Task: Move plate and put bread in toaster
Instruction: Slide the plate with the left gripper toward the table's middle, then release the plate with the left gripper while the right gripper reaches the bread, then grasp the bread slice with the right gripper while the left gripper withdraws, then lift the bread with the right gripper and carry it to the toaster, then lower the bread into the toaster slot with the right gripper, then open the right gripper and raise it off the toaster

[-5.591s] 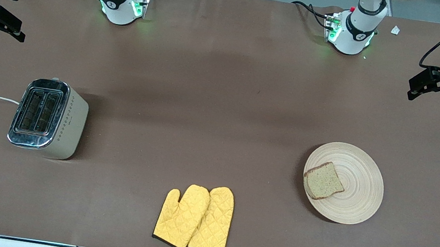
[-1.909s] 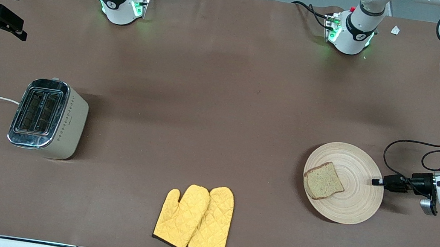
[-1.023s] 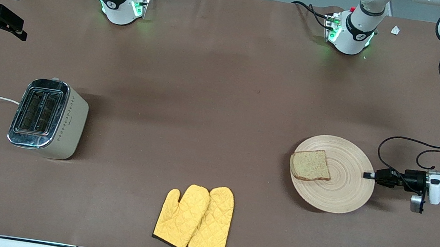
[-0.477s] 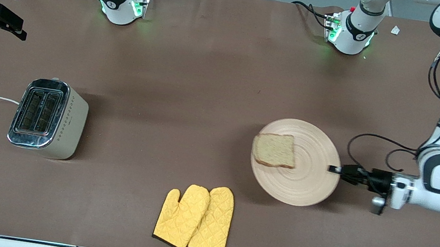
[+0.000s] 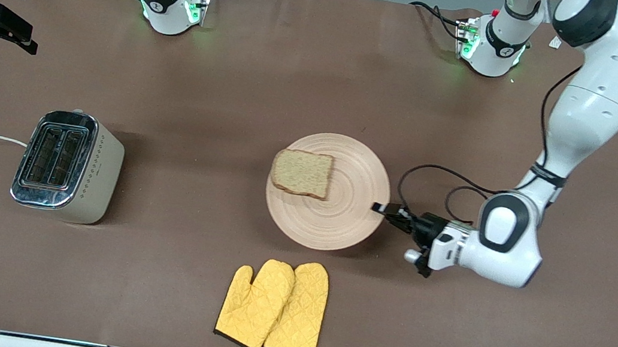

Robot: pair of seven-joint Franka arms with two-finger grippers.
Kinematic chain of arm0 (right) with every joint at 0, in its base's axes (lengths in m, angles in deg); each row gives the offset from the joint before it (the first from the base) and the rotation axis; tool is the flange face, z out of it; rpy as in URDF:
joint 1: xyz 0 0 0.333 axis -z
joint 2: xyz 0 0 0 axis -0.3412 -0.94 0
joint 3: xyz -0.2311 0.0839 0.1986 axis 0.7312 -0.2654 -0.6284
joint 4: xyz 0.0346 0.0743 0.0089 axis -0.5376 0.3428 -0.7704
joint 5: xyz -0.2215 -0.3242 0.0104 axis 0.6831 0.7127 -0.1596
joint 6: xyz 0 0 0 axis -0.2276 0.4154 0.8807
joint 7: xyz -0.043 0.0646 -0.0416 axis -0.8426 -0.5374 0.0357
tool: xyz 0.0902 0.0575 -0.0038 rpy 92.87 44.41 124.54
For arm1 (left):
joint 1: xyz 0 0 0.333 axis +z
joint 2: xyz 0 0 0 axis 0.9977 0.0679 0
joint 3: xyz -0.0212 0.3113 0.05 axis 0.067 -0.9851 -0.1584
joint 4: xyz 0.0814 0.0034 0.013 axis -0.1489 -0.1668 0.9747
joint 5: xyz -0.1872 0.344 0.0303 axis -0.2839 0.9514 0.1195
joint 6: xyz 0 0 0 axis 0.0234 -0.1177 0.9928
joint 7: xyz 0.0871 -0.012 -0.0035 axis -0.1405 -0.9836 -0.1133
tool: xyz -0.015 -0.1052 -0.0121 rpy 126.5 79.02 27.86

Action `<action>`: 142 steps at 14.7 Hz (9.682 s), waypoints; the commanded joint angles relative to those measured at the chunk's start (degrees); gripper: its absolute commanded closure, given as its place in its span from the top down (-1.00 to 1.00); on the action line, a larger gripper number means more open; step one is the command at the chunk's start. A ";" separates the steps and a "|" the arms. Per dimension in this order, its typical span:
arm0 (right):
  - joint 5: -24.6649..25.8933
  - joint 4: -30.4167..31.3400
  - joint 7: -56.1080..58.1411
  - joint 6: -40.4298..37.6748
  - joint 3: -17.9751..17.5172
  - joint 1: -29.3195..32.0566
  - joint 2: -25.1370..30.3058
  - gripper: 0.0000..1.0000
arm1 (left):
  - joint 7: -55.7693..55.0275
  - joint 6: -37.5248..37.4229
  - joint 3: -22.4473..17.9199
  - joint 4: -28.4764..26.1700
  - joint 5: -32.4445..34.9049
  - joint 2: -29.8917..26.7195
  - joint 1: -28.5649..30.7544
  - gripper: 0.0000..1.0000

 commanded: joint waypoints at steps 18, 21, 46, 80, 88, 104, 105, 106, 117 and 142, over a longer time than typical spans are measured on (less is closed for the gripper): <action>-1.90 15.99 -17.65 18.24 -0.48 -12.52 -0.74 1.00 | 12.79 21.05 -0.46 -6.42 -16.90 3.43 -6.82 1.00; -3.48 16.08 -19.95 21.85 -0.48 -14.91 -5.65 1.00 | 12.34 20.61 -0.55 -8.17 -16.63 -0.78 -3.75 1.00; -12.44 11.95 -31.12 49.19 -0.48 -26.69 -35.46 0.19 | -38.90 -19.29 -0.99 2.99 55.77 -38.32 4.96 1.00; 3.19 -2.18 -39.81 19.78 4.16 -29.50 -30.10 -0.99 | -36.70 -27.65 -19.80 -2.37 47.79 -50.01 -4.97 1.00; 18.64 -10.37 -39.39 -0.89 6.02 -29.32 -29.14 -0.99 | -36.79 -27.21 -19.80 -2.20 47.70 -49.84 -4.79 1.00; 53.20 2.01 -36.66 0.06 6.02 -25.99 -28.52 -0.99 | -36.79 -27.03 -19.80 -2.11 46.30 -49.31 -4.79 1.00; 53.55 2.63 -36.66 0.24 6.02 -25.99 -28.17 -0.99 | -36.79 -27.03 -19.80 -2.11 46.30 -49.31 -4.79 1.00; 53.73 3.16 -36.66 0.85 6.02 -25.90 -27.82 -0.99 | -36.79 -27.03 -19.97 -2.11 46.30 -49.31 -4.79 1.00; 53.64 9.75 -37.62 12.10 5.93 -22.65 -27.46 -0.94 | -36.79 -27.03 -19.98 -2.11 46.56 -49.31 -4.70 1.00; 3.20 -14.15 -16.04 -2.13 6.02 -8.24 -13.85 1.00 | -36.00 -27.03 -20.06 -2.02 46.74 -49.05 -4.62 1.00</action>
